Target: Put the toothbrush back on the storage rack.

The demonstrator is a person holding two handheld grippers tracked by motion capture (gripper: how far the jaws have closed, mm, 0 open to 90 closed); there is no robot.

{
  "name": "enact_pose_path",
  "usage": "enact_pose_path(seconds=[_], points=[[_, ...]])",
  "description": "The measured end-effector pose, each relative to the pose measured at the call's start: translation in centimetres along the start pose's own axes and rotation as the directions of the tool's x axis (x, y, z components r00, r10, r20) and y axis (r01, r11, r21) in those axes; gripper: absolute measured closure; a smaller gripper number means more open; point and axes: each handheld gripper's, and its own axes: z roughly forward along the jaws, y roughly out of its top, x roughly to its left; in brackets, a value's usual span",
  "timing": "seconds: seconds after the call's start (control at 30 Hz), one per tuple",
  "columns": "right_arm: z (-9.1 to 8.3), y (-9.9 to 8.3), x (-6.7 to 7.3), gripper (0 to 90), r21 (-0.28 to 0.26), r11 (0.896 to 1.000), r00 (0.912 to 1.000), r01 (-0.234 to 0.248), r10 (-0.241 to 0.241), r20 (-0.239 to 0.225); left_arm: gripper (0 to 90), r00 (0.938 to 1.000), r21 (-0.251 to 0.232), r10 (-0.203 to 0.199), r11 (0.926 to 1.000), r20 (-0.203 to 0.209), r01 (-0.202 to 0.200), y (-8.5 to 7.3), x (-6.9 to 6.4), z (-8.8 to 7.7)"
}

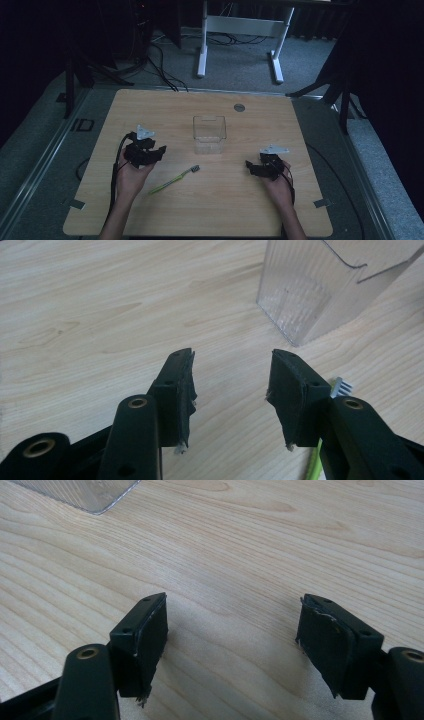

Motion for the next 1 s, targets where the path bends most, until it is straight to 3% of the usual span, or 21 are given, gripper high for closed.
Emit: enact_pose_path(seconds=[1.0], points=[[0.0,0.0,0.0,28.2,0.000,1.000,1.0000,0.000,0.000,0.000,52.8,0.9974,0.061,0.059,0.9962,0.041,-0.062,-0.4,-1.3,0.4]])
